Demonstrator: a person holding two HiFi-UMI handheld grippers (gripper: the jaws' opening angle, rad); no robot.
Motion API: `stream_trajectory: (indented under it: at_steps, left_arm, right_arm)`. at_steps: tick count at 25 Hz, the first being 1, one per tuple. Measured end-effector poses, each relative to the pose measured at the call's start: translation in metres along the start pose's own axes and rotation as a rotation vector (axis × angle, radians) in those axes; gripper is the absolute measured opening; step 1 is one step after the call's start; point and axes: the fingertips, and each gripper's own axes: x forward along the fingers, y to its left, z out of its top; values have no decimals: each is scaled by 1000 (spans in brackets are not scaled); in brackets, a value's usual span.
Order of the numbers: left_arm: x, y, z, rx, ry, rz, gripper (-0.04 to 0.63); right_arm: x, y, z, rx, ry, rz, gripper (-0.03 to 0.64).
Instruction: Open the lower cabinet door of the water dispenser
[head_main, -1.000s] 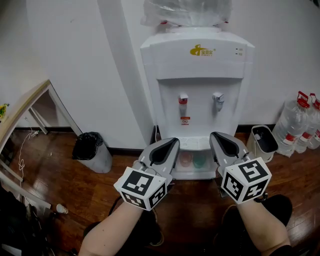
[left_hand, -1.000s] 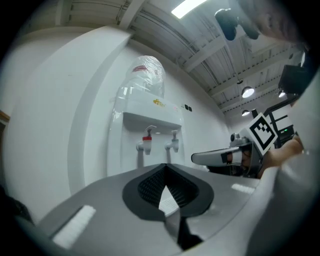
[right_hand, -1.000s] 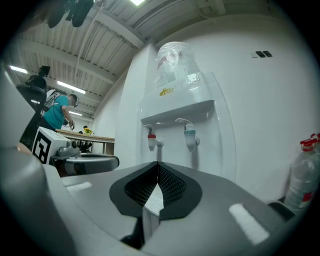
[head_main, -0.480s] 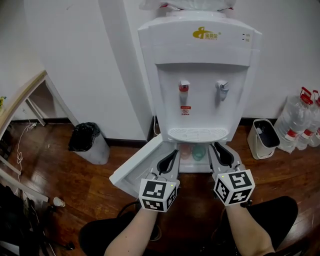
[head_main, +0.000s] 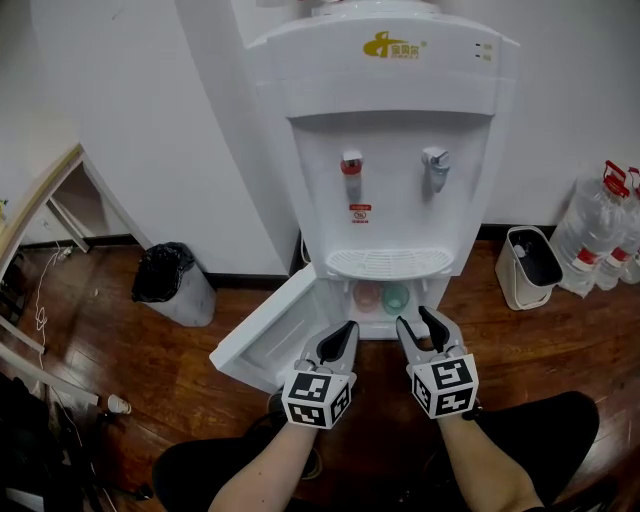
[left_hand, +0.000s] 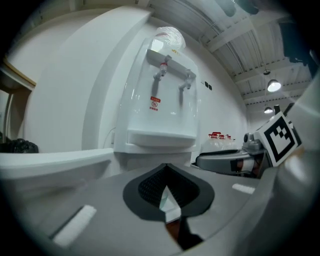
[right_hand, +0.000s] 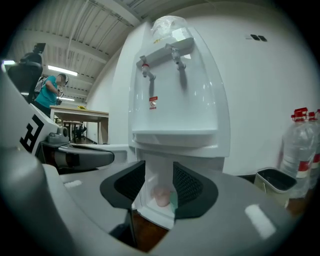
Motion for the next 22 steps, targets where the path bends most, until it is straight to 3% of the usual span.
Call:
stream_trajectory:
  at_steps: [9, 22]
  left_arm:
    - [5, 8, -31, -60, 70, 11, 38]
    - [19, 13, -70, -47, 159, 36, 40]
  right_arm:
    - [7, -9, -36, 28, 61, -40, 245]
    - [41, -18, -98, 78, 177, -80, 307]
